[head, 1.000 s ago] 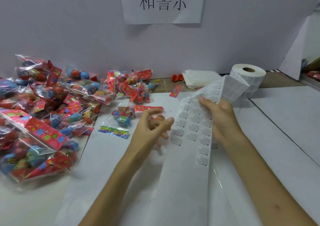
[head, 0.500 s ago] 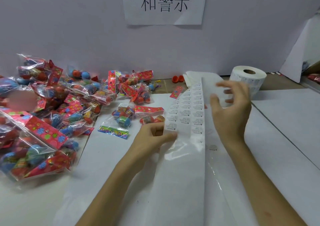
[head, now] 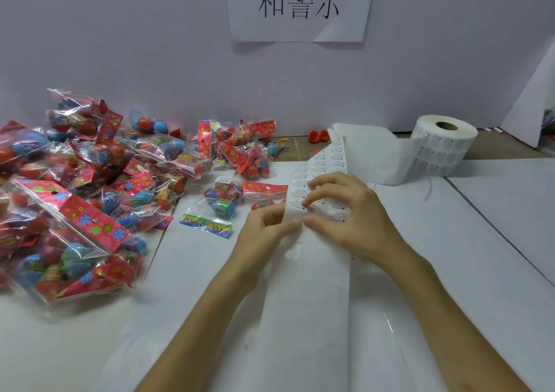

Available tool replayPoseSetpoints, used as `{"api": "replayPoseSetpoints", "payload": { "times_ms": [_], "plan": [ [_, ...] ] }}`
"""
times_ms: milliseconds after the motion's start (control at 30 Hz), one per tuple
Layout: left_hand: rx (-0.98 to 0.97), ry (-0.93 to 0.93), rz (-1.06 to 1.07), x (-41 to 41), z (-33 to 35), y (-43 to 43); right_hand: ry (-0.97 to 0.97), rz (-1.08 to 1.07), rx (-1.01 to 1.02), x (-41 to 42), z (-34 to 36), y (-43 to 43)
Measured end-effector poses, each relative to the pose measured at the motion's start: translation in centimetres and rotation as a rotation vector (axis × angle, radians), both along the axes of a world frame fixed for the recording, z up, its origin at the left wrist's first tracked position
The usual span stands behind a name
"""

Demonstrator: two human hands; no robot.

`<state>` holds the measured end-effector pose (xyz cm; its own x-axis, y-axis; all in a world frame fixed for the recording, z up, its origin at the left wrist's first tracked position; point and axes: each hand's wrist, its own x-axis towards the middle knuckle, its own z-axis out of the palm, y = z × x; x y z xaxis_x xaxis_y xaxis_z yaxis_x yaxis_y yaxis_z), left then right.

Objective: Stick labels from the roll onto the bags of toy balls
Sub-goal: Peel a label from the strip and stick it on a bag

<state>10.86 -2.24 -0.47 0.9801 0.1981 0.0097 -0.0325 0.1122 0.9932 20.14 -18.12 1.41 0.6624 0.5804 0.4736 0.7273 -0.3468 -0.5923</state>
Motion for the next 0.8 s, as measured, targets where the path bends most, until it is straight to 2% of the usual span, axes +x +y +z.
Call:
{"api": "replayPoseSetpoints", "payload": {
  "times_ms": [167, 567, 633, 733, 800],
  "plan": [
    [0.105, -0.02, 0.011, -0.1, -0.2, 0.0, 0.028, -0.007, 0.019, -0.2, 0.1, 0.0],
    [0.17, -0.048, -0.008, 0.3, -0.6, -0.1, 0.047, -0.019, 0.083, 0.0, 0.0, -0.2],
    [0.267, -0.037, 0.004, 0.4, -0.8, -0.1, 0.029, -0.025, 0.083, 0.1, -0.1, -0.2],
    [0.548, -0.05, 0.142, 0.6, -1.5, -0.2, 0.044, -0.073, 0.123, 0.4, -0.2, -0.3],
    [0.582, -0.094, 0.183, 0.6, -1.6, -0.4, 0.06, -0.103, 0.164, 0.6, -0.2, -0.4]
  ]
}}
